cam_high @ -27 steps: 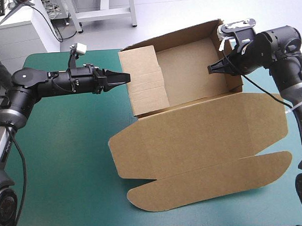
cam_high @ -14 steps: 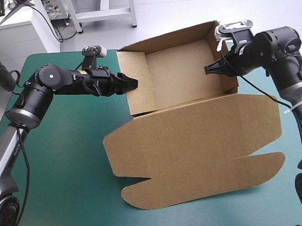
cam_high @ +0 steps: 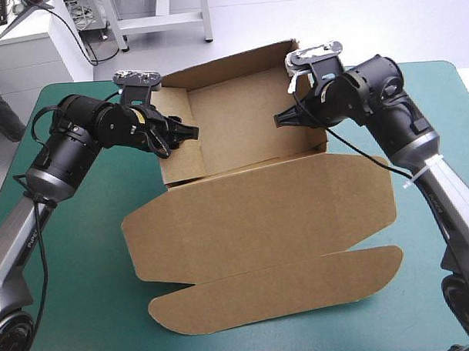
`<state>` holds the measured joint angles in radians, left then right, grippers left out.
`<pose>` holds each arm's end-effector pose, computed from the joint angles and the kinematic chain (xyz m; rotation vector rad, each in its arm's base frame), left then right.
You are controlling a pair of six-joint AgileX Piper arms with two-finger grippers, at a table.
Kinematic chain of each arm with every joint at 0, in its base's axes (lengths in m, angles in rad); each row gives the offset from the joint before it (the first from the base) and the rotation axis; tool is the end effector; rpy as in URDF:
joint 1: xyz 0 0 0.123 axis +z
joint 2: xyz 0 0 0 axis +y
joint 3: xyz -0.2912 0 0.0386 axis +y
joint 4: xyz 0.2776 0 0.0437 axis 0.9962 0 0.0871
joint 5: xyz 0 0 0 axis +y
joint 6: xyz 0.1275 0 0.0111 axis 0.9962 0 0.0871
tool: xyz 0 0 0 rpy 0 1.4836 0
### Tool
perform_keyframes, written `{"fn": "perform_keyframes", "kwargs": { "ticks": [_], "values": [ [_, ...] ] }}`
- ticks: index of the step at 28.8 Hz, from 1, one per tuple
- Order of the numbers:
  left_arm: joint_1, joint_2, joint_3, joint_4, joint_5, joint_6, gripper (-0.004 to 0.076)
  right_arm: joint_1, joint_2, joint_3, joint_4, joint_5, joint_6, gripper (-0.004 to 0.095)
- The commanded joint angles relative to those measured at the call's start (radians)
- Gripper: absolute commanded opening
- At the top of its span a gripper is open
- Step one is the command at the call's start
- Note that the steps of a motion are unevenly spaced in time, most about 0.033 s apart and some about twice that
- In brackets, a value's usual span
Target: Fold the box
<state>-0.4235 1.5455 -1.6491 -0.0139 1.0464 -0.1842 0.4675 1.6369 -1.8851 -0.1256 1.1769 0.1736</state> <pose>0.3519 -0.1603 0.3906 0.2892 2.4305 -0.2907 0.3647 0.1675 0.4270 -0.3570 2.3798 0.1358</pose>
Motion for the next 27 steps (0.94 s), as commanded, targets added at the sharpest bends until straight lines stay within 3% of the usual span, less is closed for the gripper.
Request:
{"fn": "perform_keyframes", "kwargs": {
  "ticks": [1, 9, 18, 27],
  "values": [
    [-0.026, -0.017, -0.049, 0.04, -0.021, -0.058, 0.0314, 0.05, -0.029, -0.029, 0.07, -0.111, 0.021, -0.0013],
    [-0.026, 0.027, -0.049, 0.06, -0.021, -0.076, -0.0006, 0.074, 0.026, -0.029, 0.07, -0.144, 0.055, -0.0013],
    [-0.024, 0.117, -0.058, 0.079, -0.08, -0.091, -0.0008, 0.047, 0.127, -0.029, 0.025, -0.159, 0.068, -0.0013],
    [0.03, 0.277, -0.058, 0.072, -0.141, -0.101, -0.0008, -0.12, 0.275, -0.029, 0.168, -0.175, -0.001, -0.0013]
  ]
}}
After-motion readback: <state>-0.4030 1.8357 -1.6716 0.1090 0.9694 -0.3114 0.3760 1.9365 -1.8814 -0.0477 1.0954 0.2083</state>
